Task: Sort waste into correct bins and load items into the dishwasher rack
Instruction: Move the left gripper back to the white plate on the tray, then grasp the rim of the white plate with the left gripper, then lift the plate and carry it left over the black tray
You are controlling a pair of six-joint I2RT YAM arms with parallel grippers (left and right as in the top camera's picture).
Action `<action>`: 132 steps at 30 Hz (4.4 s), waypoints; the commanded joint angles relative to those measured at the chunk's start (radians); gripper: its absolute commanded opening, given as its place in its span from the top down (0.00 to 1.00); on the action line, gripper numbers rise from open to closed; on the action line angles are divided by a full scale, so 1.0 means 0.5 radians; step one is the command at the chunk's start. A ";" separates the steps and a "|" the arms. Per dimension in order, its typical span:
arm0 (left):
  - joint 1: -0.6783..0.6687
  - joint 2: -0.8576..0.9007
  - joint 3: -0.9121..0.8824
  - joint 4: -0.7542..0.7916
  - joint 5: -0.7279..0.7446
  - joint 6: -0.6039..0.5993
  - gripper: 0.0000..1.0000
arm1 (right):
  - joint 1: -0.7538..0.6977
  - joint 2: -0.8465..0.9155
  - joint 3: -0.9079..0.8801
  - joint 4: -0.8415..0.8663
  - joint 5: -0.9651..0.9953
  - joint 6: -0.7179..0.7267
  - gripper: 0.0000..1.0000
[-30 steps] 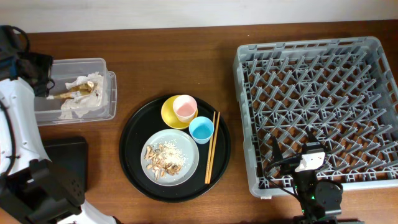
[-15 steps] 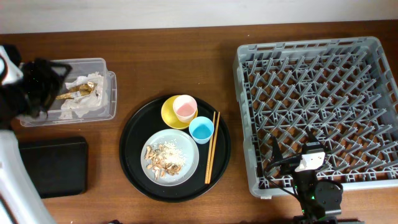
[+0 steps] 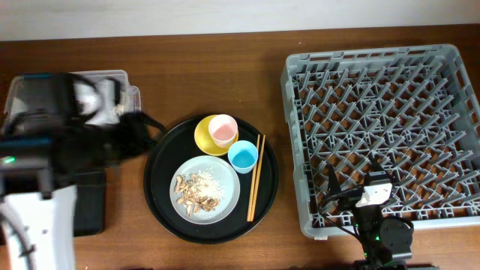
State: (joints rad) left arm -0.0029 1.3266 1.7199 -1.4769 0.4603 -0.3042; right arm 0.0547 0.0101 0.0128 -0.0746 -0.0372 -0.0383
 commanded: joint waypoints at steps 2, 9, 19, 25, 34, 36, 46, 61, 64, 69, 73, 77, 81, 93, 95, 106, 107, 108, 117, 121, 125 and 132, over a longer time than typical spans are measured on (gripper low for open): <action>-0.525 -0.002 -0.397 0.150 -0.340 -0.018 0.49 | -0.007 -0.013 -0.014 -0.008 0.024 -0.014 0.02; -1.094 0.002 -1.038 0.732 -0.754 -0.160 0.49 | -0.008 -0.013 -0.014 -0.008 0.024 -0.013 0.02; -1.714 0.237 -1.273 1.129 -1.447 -0.191 0.49 | -0.008 -0.013 -0.014 -0.008 0.024 -0.014 0.02; -1.752 0.594 -1.273 1.151 -1.466 -0.208 0.53 | -0.008 -0.013 -0.014 -0.008 0.024 -0.014 0.02; -1.752 0.782 -1.295 1.160 -1.277 -0.310 0.56 | -0.008 -0.013 -0.014 -0.008 0.024 -0.014 0.02; -1.752 0.782 -1.310 1.172 -1.225 -0.310 0.56 | -0.007 -0.013 -0.014 -0.008 0.024 -0.014 0.02; -1.801 0.784 -1.511 1.300 -1.227 -0.311 0.60 | -0.008 -0.013 -0.014 -0.008 0.024 -0.013 0.02; -1.809 0.784 -1.511 1.351 -1.244 -0.310 0.87 | -0.008 -0.013 -0.014 -0.008 0.024 -0.014 0.02; -1.809 0.784 -1.512 1.353 -1.243 -0.311 0.87 | -0.008 -0.013 -0.014 -0.008 0.024 -0.014 0.02; -1.809 0.799 -1.513 1.353 -1.242 -0.310 0.89 | -0.008 -0.013 -0.014 -0.008 0.024 -0.014 0.02; -1.809 0.843 -1.513 1.355 -1.228 -0.311 0.91 | -0.007 -0.013 -0.014 -0.008 0.024 -0.014 0.02; -1.809 0.857 -1.513 1.359 -1.225 -0.311 0.95 | -0.008 -0.013 -0.014 -0.008 0.024 -0.014 0.02; -1.811 0.857 -1.513 1.359 -1.227 -0.311 0.97 | -0.008 -0.013 -0.014 -0.008 0.024 -0.014 0.02; -1.808 0.855 -1.297 1.011 -1.377 -0.324 1.00 | -0.008 -0.013 -0.014 -0.008 0.024 -0.014 0.02; -1.809 0.855 -1.221 0.925 -1.432 -0.362 1.00 | -0.007 -0.013 -0.014 -0.008 0.024 -0.013 0.02; -1.671 0.855 -0.825 0.485 -1.591 -0.423 1.00 | -0.008 -0.013 -0.014 -0.008 0.024 -0.014 0.02; -1.640 0.855 -0.790 0.453 -1.601 -0.423 1.00 | -0.008 -0.013 -0.014 -0.008 0.024 -0.014 0.02; -1.611 0.855 -0.764 0.431 -1.614 -0.423 1.00 | -0.008 -0.013 -0.014 -0.008 0.024 -0.013 0.01; -1.105 0.846 -0.428 0.294 -1.699 -0.405 1.00 | -0.008 -0.013 -0.014 -0.008 0.024 -0.014 0.02; -0.729 0.805 -0.397 0.314 -1.642 -0.392 1.00 | -0.008 -0.013 -0.014 -0.008 0.024 -0.013 0.02; -0.379 0.800 -0.397 0.404 -1.432 -0.391 1.00 | -0.008 -0.013 -0.014 -0.008 0.024 -0.014 0.02; 0.116 0.800 -0.397 0.523 -1.258 -0.391 1.00 | -0.008 -0.013 -0.014 -0.008 0.024 -0.014 0.02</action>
State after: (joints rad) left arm -0.0406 1.7504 1.4982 -1.2400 -0.2329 -0.4988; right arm 0.0547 0.0101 0.0128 -0.0746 -0.0372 -0.0387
